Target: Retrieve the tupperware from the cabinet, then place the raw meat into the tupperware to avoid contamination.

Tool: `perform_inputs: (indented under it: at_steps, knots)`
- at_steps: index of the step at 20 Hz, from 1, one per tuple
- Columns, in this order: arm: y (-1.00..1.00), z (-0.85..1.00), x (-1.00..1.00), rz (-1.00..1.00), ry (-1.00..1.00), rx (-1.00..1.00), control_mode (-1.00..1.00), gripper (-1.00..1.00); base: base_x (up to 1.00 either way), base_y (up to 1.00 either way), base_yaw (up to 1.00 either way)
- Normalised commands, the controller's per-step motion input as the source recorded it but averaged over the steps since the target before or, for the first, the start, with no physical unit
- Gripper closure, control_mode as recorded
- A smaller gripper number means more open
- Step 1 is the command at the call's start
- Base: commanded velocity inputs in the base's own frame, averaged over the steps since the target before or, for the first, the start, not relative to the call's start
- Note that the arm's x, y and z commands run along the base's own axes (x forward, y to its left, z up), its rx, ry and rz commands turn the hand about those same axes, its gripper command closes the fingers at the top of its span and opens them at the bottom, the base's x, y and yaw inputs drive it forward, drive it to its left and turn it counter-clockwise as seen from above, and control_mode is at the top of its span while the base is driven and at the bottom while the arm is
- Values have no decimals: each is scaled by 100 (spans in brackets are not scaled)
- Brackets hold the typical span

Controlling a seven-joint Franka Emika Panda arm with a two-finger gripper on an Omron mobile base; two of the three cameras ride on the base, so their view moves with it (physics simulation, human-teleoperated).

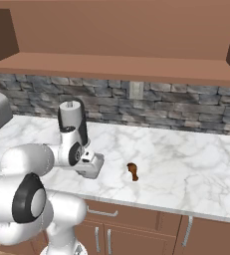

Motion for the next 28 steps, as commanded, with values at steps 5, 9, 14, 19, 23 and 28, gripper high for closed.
perform_inputs:
  at_steps: [5,9,14,19,23,28]
  knots:
    - [-7,-31,20,1,-2,0,-100,100,0,0,0]
    - [-6,-36,13,0,-4,0,-100,100,0,0,0]
    - [-2,-47,9,0,-2,0,-100,-100,0,0,0]
    - [-15,-12,-5,0,-2,2,-100,-100,0,0,0]
    - [-11,2,-13,0,-8,0,-100,-100,0,0,0]
    - [-3,8,-15,1,-10,0,-100,-100,0,0,0]
